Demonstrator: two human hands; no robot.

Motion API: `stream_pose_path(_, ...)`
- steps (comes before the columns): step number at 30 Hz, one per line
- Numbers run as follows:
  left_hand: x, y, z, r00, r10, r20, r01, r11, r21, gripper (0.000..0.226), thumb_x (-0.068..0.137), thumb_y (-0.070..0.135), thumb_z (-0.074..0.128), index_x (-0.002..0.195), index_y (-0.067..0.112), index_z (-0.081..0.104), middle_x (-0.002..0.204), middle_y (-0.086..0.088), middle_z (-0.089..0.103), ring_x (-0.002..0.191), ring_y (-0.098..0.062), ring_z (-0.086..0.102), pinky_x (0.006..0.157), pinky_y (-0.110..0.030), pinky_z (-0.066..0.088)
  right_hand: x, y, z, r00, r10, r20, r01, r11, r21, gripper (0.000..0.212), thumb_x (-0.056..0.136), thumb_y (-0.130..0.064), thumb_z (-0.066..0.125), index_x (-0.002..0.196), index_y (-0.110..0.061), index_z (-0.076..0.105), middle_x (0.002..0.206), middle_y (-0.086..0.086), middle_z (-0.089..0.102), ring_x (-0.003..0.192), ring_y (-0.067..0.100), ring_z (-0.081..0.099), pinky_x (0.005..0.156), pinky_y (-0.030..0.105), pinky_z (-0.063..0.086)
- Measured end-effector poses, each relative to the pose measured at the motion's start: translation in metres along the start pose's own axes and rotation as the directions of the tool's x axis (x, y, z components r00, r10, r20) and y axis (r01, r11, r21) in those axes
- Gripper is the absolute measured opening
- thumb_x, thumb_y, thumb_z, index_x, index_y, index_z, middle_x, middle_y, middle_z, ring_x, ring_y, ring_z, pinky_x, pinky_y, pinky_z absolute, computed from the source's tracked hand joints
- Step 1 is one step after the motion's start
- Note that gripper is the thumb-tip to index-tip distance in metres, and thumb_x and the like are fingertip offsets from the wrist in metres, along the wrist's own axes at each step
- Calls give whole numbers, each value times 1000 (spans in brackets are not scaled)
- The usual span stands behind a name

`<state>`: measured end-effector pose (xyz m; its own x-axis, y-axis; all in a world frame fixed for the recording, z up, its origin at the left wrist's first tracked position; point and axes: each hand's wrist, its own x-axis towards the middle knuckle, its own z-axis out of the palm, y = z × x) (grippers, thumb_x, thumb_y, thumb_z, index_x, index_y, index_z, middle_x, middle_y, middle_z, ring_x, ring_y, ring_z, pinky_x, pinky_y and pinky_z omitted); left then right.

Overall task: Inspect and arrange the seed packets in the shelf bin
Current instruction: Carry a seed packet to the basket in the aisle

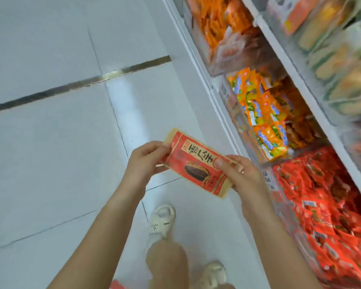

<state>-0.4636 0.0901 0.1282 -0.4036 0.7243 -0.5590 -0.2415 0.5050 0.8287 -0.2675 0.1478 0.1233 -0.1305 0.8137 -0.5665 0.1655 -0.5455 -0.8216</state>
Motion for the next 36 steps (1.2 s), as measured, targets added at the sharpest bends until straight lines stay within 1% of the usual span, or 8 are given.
stream_pose_path(2, -14, 32, -39, 996, -60, -62, 60, 998, -6, 19, 95, 20, 60, 91, 3, 69, 73, 1, 65, 73, -10, 64, 78, -27, 57, -11, -38, 37, 999, 49, 12, -49, 999, -13, 43, 62, -32, 85, 98, -16, 66, 84, -2, 69, 69, 4, 64, 63, 17, 48)
stream_pose_path(4, -24, 67, -80, 987, -104, -119, 103, 995, -17, 17, 94, 18, 62, 86, 5, 70, 78, -3, 66, 77, -13, 62, 82, -30, 54, -22, -75, 79, 994, 109, 32, -108, 994, -18, 46, 57, -39, 80, 95, -15, 68, 88, 3, 71, 78, 13, 66, 73, 27, 49)
stream_pose_path(10, -7, 159, -198, 970, -135, -204, 140, 990, 10, 17, 93, 14, 63, 76, 13, 68, 71, 2, 65, 73, -13, 60, 73, -28, 50, -25, -169, 209, 980, 167, 110, -155, 982, -104, 53, 54, -44, 78, 95, -11, 69, 96, 9, 73, 89, 23, 68, 79, 35, 51)
stream_pose_path(16, 62, 241, -272, 962, -154, -224, 152, 988, -29, 14, 88, 21, 68, 77, 13, 66, 73, 5, 64, 73, -11, 61, 74, -27, 52, 32, -247, 305, 969, 152, 193, -127, 982, -140, 28, 83, -23, 74, 97, -1, 66, 103, 10, 74, 102, 30, 69, 98, 49, 50)
stream_pose_path(21, 150, 314, -317, 958, -165, -234, 158, 986, -48, 15, 95, 18, 61, 90, 5, 67, 85, -3, 66, 83, -16, 63, 79, -29, 53, 121, -330, 380, 956, 134, 261, -82, 976, -201, 17, 94, -18, 60, 105, -7, 69, 102, 10, 74, 101, 27, 68, 95, 44, 49)
stream_pose_path(27, 274, 419, -372, 941, -171, -293, 136, 982, -135, 11, 95, 19, 62, 88, 13, 68, 86, -3, 68, 85, -16, 65, 79, -27, 53, 239, -456, 492, 934, 82, 349, 16, 963, -270, 9, 93, -20, 62, 91, -14, 69, 92, 6, 73, 89, 20, 66, 86, 34, 48)
stream_pose_path(33, 393, 527, -449, 920, -129, -370, 77, 985, -152, 14, 95, 17, 60, 85, 12, 68, 84, -2, 66, 82, -16, 63, 84, -33, 54, 343, -554, 616, 911, 116, 395, 13, 951, -310, 20, 92, -24, 61, 101, -9, 72, 98, 11, 75, 100, 32, 68, 96, 46, 48)
stream_pose_path(36, 470, 571, -494, 918, -107, -382, 53, 987, -150, 11, 95, 17, 60, 90, 10, 67, 87, -5, 65, 84, -17, 61, 85, -33, 53, 406, -594, 687, 896, 98, 433, 38, 955, -294, 17, 95, -19, 58, 100, -7, 70, 91, 8, 75, 89, 25, 68, 81, 36, 50)
